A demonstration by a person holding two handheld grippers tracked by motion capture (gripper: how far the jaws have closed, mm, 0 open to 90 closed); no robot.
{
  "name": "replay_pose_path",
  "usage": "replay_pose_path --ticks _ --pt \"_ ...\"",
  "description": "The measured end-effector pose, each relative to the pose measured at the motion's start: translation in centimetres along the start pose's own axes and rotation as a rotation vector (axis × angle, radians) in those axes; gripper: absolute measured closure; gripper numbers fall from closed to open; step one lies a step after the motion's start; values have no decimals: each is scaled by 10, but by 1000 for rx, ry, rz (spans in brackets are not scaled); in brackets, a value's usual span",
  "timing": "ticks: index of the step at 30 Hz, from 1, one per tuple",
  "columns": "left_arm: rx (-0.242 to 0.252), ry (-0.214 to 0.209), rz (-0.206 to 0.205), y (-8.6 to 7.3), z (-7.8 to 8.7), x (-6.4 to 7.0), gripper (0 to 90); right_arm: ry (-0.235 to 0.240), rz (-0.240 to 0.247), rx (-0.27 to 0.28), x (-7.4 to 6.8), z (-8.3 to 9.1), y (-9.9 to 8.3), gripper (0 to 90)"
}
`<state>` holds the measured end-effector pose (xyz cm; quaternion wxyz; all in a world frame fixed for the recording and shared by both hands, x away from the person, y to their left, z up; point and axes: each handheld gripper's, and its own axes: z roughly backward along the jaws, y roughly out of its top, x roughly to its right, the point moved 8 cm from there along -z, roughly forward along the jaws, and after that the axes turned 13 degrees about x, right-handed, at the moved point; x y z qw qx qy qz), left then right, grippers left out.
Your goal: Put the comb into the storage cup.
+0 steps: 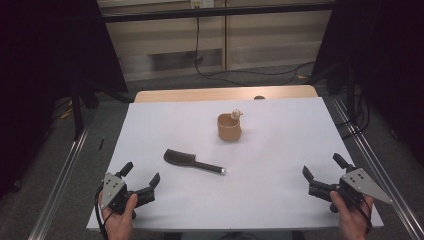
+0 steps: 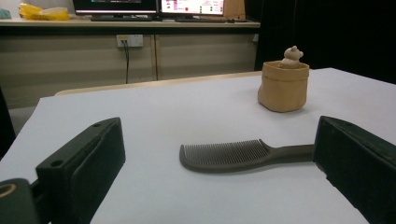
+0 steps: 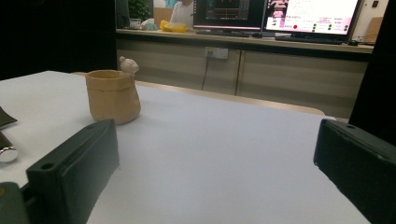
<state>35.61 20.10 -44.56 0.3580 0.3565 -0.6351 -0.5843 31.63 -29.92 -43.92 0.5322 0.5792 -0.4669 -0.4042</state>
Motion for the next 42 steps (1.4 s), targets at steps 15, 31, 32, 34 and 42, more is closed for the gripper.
replay_pose_path --ticks 15,31,32,34,42 --pt "-30 -2 -26 -1 -3 0 22 14 -5 -1 -2 0 -1 3" --pt "-78 -120 6 -2 -11 17 57 27 -15 -4 -4 -1 -2 3" --pt "-78 -130 15 -2 -11 17 53 26 -17 -3 -4 -1 -2 0" --pt "-64 -137 23 0 -12 18 42 23 -22 1 -4 -1 -1 0" --pt "-3 -180 61 12 -15 25 19 36 -23 -4 -6 -2 -2 0"
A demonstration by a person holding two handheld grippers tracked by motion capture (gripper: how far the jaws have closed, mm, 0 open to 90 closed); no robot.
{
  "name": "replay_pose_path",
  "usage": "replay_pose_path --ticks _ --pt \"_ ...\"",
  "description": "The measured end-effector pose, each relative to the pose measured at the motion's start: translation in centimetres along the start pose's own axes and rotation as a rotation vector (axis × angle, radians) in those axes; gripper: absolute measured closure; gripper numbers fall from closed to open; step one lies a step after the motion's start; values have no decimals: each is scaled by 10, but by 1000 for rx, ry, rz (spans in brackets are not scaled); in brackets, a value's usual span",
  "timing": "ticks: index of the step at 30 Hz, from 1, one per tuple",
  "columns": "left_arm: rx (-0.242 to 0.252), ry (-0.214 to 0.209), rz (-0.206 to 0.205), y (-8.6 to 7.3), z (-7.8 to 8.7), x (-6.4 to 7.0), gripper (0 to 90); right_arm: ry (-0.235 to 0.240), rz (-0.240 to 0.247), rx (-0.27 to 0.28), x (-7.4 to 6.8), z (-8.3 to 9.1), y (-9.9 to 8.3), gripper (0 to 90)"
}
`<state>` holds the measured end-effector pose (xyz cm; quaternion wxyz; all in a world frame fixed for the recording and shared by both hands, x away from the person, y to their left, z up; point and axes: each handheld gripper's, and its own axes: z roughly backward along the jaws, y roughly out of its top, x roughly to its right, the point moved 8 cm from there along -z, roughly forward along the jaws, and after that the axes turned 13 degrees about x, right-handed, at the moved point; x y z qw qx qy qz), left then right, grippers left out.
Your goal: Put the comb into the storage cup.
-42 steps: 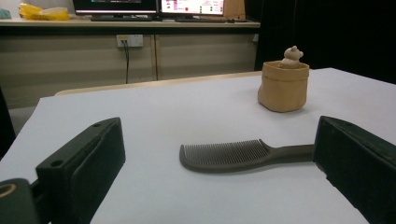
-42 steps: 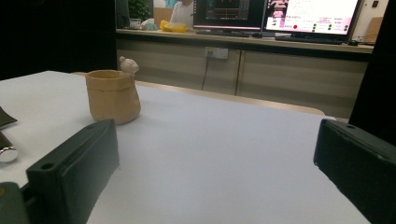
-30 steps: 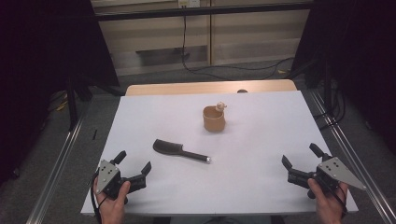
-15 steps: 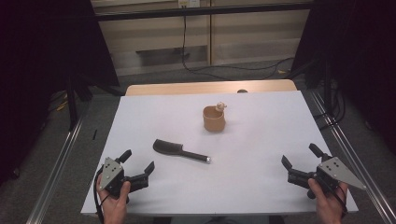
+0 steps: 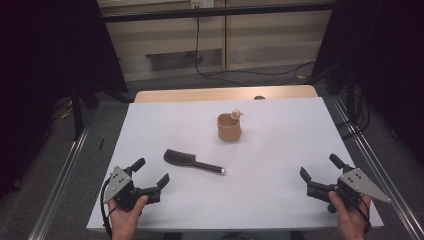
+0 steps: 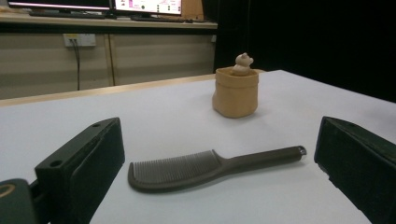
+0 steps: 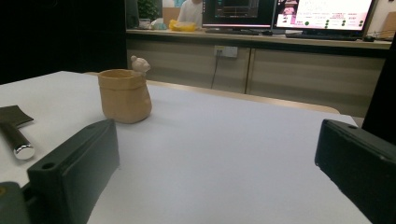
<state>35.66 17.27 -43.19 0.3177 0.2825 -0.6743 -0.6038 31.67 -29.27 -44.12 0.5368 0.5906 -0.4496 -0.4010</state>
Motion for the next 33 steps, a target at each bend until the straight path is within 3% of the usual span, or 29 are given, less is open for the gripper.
replay_pose_path --ticks 6,9,15,19,27,33 --pt "25 -25 9 5 -7 5 13 3 -6 -1 0 0 0 0" --pt "26 -50 -13 7 -10 10 13 3 -9 -4 0 0 -1 0" --pt "7 -92 -17 6 -18 18 17 13 -13 -4 -1 0 -1 0" --pt "24 -115 -30 9 -25 25 36 13 -11 -1 -1 0 0 0" --pt "24 -107 -34 9 -39 26 38 17 -6 -6 -2 -1 -2 0" --pt "45 -127 -38 16 -51 30 38 23 -8 -4 -3 -1 -1 0"
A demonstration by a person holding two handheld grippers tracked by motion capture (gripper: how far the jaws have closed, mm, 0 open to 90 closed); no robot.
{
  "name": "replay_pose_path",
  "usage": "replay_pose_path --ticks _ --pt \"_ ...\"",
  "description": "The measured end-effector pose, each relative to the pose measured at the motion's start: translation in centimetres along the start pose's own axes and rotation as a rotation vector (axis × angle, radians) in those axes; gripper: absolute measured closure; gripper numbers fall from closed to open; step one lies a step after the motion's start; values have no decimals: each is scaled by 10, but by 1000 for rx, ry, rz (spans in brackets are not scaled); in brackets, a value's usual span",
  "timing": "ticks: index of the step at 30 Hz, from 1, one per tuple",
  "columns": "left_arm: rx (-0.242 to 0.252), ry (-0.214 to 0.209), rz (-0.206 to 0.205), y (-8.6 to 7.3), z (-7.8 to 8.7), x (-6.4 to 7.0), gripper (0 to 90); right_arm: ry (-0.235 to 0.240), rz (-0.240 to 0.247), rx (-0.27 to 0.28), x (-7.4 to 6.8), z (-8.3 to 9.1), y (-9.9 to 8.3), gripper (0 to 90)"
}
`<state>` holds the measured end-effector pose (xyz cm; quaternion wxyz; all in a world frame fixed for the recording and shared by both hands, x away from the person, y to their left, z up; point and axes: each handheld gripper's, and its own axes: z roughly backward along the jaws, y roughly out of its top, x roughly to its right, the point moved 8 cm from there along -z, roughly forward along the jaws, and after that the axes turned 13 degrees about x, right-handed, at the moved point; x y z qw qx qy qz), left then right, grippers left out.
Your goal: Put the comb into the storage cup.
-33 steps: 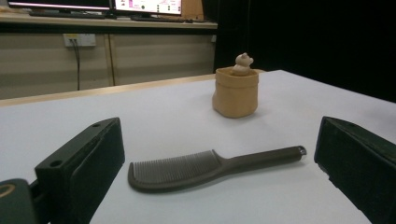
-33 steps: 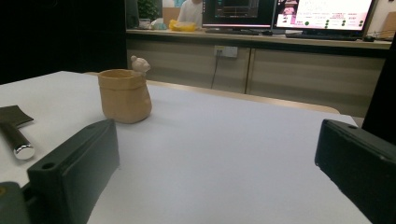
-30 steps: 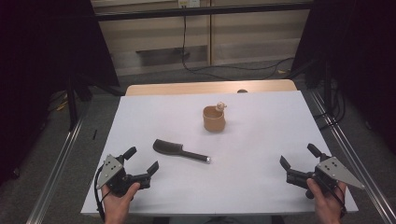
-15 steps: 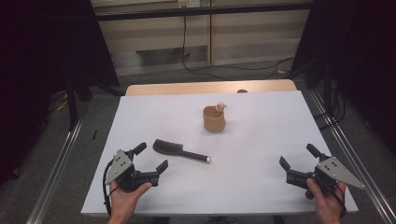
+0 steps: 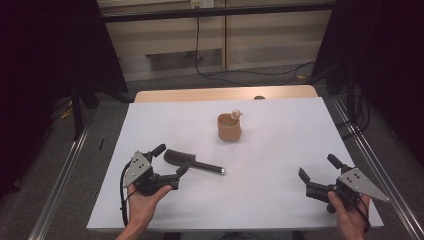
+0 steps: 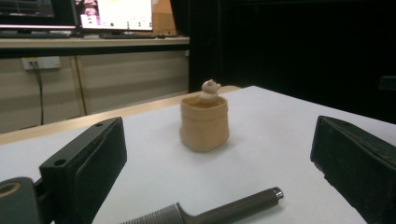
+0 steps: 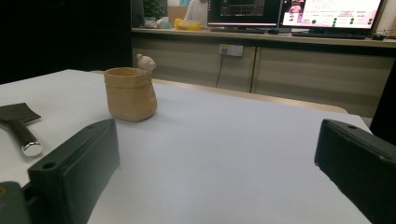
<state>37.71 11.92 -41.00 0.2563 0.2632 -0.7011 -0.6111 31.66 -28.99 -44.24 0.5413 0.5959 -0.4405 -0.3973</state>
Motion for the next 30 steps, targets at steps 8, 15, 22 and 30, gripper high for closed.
replay_pose_path --ticks 8,15,22,30 --pt "-13 9 -16 -2 -13 -8 54 1 -1 1 -1 0 0 0" --pt "-41 1 -19 -10 -26 -12 119 0 2 -4 0 -1 -1 0" --pt "-45 4 2 -21 -27 -16 249 5 4 -1 -1 -1 -1 0" --pt "-55 -29 48 -31 -34 -11 510 17 5 -1 -3 0 -1 0"
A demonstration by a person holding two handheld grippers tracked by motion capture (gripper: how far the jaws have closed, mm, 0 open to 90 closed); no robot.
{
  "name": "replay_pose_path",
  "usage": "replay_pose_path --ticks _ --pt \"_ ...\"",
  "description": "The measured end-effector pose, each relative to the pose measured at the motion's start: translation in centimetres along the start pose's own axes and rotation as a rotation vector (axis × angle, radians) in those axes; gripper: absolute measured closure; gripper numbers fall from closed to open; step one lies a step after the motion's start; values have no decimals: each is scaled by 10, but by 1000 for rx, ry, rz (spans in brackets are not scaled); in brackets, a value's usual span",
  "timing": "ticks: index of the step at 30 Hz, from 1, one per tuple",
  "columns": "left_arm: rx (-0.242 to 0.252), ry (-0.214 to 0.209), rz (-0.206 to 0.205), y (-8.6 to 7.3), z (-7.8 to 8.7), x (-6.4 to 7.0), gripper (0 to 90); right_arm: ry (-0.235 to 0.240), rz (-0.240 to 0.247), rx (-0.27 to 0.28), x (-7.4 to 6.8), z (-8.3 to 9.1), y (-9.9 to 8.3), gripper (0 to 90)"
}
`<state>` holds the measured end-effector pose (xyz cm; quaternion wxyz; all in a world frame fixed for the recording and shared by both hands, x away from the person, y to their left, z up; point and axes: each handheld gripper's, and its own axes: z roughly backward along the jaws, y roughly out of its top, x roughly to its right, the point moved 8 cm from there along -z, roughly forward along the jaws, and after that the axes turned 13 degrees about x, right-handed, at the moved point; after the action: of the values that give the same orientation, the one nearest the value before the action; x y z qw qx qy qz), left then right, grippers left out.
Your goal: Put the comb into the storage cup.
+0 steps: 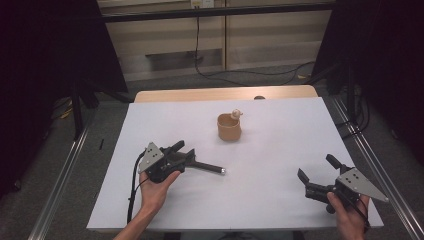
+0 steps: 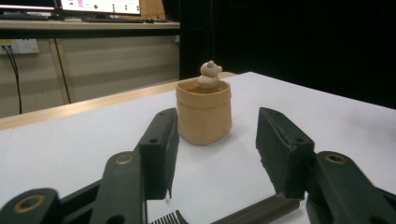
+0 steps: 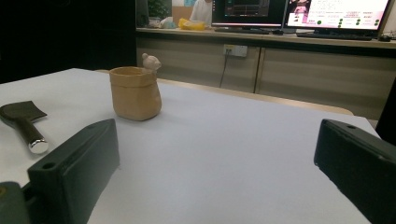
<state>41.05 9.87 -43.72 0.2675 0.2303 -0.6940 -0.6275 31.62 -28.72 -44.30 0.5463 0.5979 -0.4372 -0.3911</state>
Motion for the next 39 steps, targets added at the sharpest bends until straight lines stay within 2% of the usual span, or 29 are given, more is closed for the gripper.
replay_pose_path --ticks 2,3,4,6,7,9,10,13,15,17,22,26,29,30,31,34,35,37,39 --pt "2 -9 9 0 0 1 602 -5 -1 -2 1 -1 0 0" --pt "1 -10 15 0 0 0 602 -5 -1 -2 1 -1 0 0" --pt "1 -15 20 0 1 0 695 -6 -1 -1 2 -1 -1 0" --pt "-3 -15 6 1 2 -1 793 -7 1 -2 2 -1 -1 0" --pt "-5 -26 18 1 2 0 822 -5 0 -4 1 -1 -1 0" --pt "-10 -27 17 1 2 1 880 -4 -2 -5 1 -1 -1 0" --pt "-13 -39 37 0 1 2 883 -3 -3 -4 1 -1 -1 0" --pt "-17 -56 32 -1 0 4 895 -4 -3 -1 1 -1 -1 0" --pt "-28 -66 45 -2 -1 5 900 -6 -2 -3 1 0 -1 0" --pt "-37 -63 59 -3 0 5 900 -5 -2 -2 1 0 -1 0" --pt "-69 -72 54 -4 -3 6 900 -2 -3 -2 1 -1 -1 0" --pt "-99 -79 75 -3 -7 7 900 -7 -3 -1 1 0 0 0" --pt "-137 -85 114 -4 -11 6 900 -8 -5 1 2 0 0 0" --pt "-152 -86 121 -4 -13 4 900 -7 -6 -1 1 -1 -1 0" --pt "-169 -75 144 -5 -16 -1 900 -5 -5 -1 1 -1 -1 0" --pt "-188 -70 158 -6 -19 -2 900 -5 -2 -1 1 0 0 0" --pt "-208 -81 150 -7 -22 -1 900 -5 -3 0 1 0 0 0" --pt "-213 -91 158 -7 -24 1 900 -6 -4 0 1 0 0 0" --pt "-229 -101 141 -8 -27 5 900 -3 -5 0 1 -1 -1 0"
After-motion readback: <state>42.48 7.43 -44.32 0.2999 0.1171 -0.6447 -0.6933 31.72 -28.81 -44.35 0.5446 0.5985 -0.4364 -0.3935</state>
